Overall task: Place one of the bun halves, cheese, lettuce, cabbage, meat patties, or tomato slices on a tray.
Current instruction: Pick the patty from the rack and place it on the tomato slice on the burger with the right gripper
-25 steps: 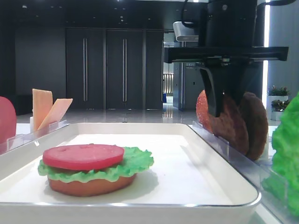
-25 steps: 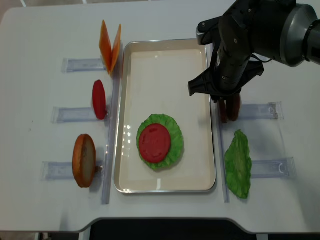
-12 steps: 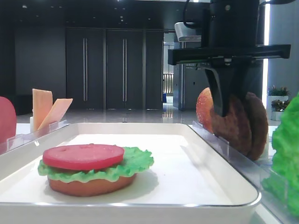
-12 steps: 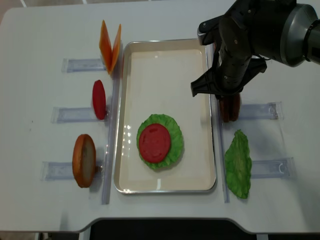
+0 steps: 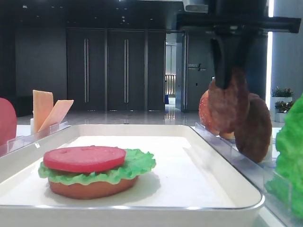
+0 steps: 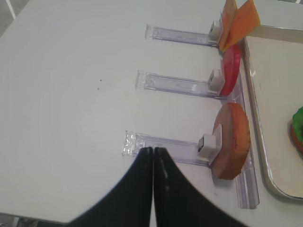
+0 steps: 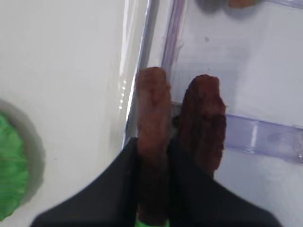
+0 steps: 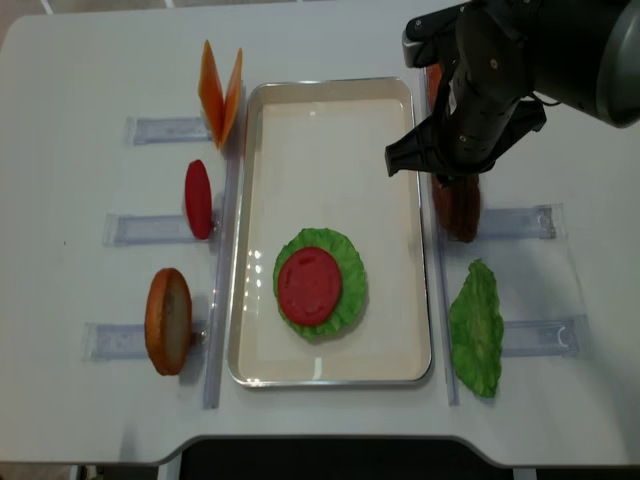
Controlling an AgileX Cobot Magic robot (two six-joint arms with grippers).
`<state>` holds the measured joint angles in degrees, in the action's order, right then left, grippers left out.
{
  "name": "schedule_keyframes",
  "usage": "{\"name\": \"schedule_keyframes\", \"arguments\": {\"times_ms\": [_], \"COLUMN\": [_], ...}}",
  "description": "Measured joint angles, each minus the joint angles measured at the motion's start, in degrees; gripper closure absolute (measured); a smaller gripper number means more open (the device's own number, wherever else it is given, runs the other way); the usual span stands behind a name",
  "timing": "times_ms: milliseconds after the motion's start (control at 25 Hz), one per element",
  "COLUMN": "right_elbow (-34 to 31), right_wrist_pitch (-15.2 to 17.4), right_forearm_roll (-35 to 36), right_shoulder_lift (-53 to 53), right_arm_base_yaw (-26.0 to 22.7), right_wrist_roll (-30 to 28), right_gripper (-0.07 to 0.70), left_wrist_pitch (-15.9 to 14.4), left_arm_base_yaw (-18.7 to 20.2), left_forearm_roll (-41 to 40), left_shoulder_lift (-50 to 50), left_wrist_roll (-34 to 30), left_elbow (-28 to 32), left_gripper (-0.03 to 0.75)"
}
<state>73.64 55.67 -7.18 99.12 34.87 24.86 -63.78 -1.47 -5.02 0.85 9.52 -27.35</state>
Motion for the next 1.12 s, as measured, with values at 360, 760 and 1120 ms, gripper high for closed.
{"name": "schedule_keyframes", "arguments": {"times_ms": [360, 760, 1120], "right_elbow": [0.00, 0.00, -0.11], "right_wrist_pitch": [0.50, 2.83, -1.84], "right_forearm_roll": [8.28, 32.23, 42.79], "right_shoulder_lift": [-5.19, -7.95, -7.14], "right_arm_base_yaw": [0.00, 1.23, 5.72], "right_wrist_roll": [-3.51, -21.71, -32.24], "right_gripper": [0.524, 0.524, 0.524], "left_wrist_pitch": [0.00, 0.00, 0.00], "left_arm_base_yaw": [0.00, 0.00, 0.00], "left_forearm_roll": [0.00, 0.00, 0.00], "left_shoulder_lift": [0.00, 0.00, 0.00], "left_wrist_roll": [0.00, 0.00, 0.00], "left_elbow": [0.00, 0.00, 0.00], "left_gripper": [0.736, 0.736, 0.736]}}
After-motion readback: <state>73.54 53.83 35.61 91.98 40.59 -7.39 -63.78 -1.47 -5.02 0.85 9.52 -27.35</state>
